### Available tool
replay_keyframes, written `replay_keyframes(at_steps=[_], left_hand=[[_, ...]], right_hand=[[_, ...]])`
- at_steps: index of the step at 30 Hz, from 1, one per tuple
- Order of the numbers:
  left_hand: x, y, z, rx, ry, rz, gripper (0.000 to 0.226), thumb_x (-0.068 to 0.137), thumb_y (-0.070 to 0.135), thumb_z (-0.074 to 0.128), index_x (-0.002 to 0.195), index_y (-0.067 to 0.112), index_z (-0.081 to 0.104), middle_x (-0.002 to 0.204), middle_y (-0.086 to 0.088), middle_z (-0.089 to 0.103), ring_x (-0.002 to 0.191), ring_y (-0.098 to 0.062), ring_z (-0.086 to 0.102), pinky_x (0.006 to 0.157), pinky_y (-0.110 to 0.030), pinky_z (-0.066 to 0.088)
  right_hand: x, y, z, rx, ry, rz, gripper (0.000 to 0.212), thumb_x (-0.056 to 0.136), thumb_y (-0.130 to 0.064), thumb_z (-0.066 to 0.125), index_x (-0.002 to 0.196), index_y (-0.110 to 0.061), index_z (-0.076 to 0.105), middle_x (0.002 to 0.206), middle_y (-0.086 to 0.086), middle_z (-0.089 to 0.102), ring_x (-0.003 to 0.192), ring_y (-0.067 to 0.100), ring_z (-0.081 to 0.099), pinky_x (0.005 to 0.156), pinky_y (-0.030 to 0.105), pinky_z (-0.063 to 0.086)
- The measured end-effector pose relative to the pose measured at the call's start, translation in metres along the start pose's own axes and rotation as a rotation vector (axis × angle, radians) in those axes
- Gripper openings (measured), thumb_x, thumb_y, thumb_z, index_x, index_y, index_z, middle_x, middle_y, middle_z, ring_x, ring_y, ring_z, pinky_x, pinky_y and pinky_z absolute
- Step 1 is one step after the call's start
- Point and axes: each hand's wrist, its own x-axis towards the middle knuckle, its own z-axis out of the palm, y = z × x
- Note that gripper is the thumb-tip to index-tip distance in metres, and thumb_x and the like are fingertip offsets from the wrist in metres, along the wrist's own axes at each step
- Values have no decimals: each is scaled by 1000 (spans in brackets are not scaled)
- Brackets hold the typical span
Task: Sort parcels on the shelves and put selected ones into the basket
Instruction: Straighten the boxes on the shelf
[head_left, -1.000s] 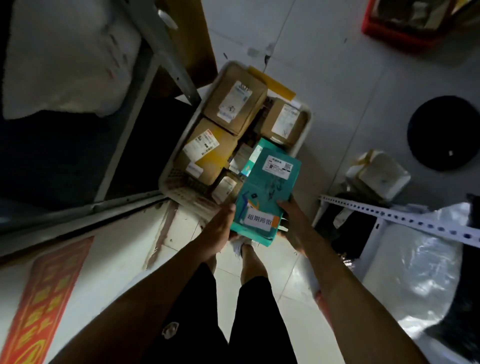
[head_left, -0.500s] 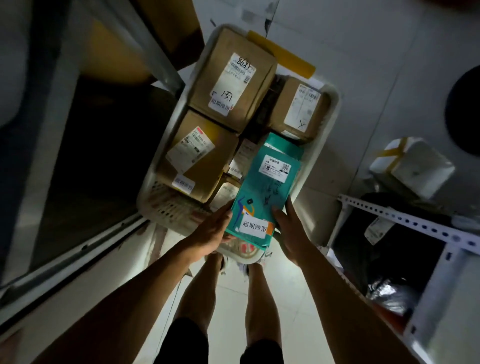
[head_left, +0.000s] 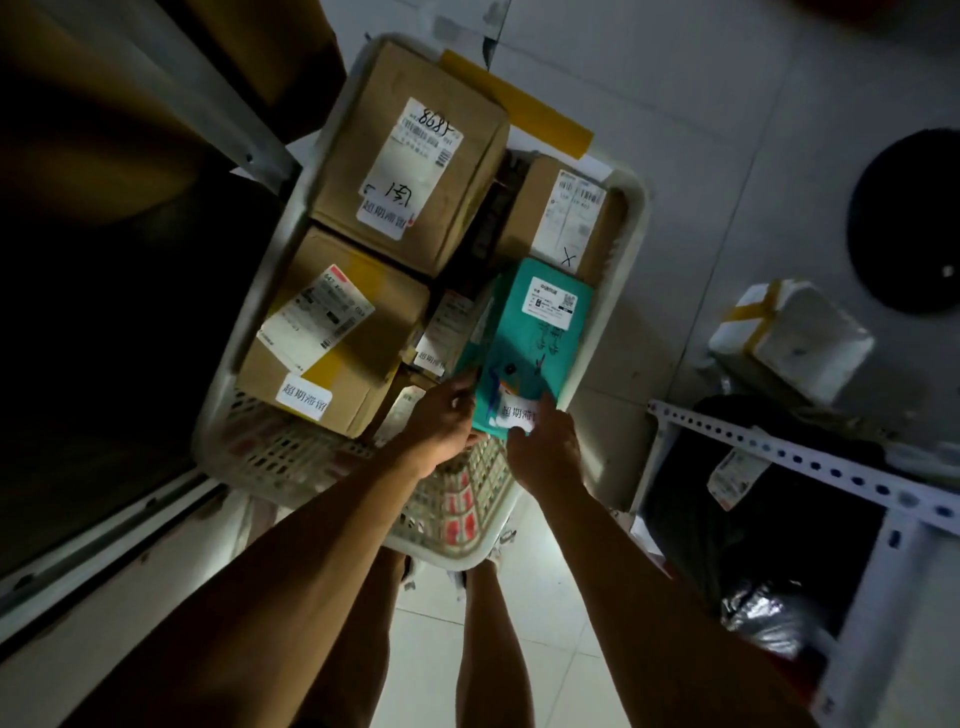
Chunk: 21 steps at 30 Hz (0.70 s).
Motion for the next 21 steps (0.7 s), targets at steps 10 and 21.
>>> replay_keyframes(at_steps=[10,21], left_hand=[[-5,0,5,297,45,48,49,107,15,41,154,26,36,147,-6,49,125,-34,58,107,-44,48],[-221,30,-32,379,213,81,31,98,16,59,127,5,62,122,-15,68,111,-31,65,95,-34,51]], right_hand=[[-19,12,0,-132,-150,31,59,97,-27,52,154,-28,37,145,12,50,133,31,49,106,41,43],[-173,-39,-85,-318,-264,-202,37,99,-27,57,135,-17,59,142,9,59,131,27,54,104,30,42]])
